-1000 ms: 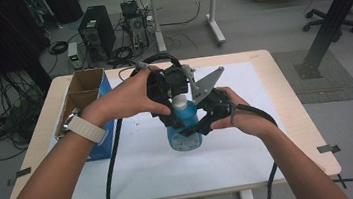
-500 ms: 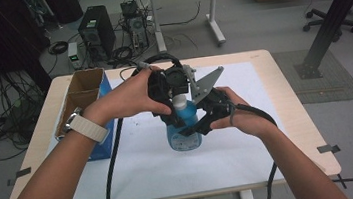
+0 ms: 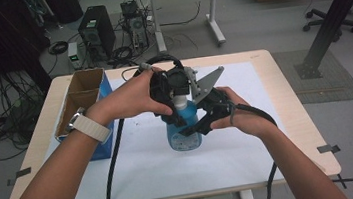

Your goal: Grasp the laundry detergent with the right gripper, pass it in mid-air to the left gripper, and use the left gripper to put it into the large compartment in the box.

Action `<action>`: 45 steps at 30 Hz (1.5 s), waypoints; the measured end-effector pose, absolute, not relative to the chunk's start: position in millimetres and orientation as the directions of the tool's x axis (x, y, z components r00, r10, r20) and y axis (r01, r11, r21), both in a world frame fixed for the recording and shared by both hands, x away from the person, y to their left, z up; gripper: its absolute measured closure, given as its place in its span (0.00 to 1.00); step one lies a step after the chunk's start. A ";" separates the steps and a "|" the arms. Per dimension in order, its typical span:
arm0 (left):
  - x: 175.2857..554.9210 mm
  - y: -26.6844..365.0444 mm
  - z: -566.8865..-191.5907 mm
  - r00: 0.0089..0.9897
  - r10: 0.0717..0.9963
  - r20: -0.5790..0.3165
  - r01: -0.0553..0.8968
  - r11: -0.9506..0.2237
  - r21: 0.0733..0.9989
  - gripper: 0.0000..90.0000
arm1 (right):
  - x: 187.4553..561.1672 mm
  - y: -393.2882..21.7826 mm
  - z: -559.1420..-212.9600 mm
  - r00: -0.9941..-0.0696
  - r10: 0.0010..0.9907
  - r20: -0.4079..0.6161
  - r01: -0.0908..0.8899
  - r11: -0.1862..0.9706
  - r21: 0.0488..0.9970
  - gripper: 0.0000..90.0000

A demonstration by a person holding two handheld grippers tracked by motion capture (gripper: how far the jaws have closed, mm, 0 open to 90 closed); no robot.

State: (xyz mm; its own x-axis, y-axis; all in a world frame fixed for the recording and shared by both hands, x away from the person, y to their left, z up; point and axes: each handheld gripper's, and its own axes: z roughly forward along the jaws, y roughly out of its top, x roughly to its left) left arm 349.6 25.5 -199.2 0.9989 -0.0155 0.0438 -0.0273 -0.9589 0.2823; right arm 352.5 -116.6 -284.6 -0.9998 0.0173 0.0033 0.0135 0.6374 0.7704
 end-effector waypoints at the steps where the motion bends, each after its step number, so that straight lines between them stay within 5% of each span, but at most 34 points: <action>1: 349.6 25.5 -199.2 0.999 -0.015 0.044 -0.027 -0.959 0.282 0.41 | 352.5 -116.6 -284.6 -1.000 0.017 0.003 0.014 0.637 0.770 0.49; 23: 346.3 28.0 -196.2 0.998 -0.001 0.060 -0.017 -0.963 0.268 0.42 | 350.9 -113.2 -283.8 -1.000 0.008 -0.018 -0.009 0.633 0.774 0.48; 35: 346.6 36.5 -187.3 0.996 0.056 0.069 0.038 -0.971 0.234 0.42 | 354.7 -132.0 -286.5 -0.998 0.064 0.029 0.063 0.628 0.776 0.21; 45: 347.1 49.3 -170.1 0.987 0.147 0.066 0.131 -0.970 0.204 0.42 | 353.6 -153.1 -282.8 -0.994 0.107 0.038 0.104 0.717 0.690 0.10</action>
State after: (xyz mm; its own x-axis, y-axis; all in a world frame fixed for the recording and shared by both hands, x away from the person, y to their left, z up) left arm 347.1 49.3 -170.1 0.9869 0.1470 0.0658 0.1309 -0.9701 0.2045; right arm 353.6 -153.1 -282.8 -0.9935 0.1071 0.0385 0.1040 0.7166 0.6897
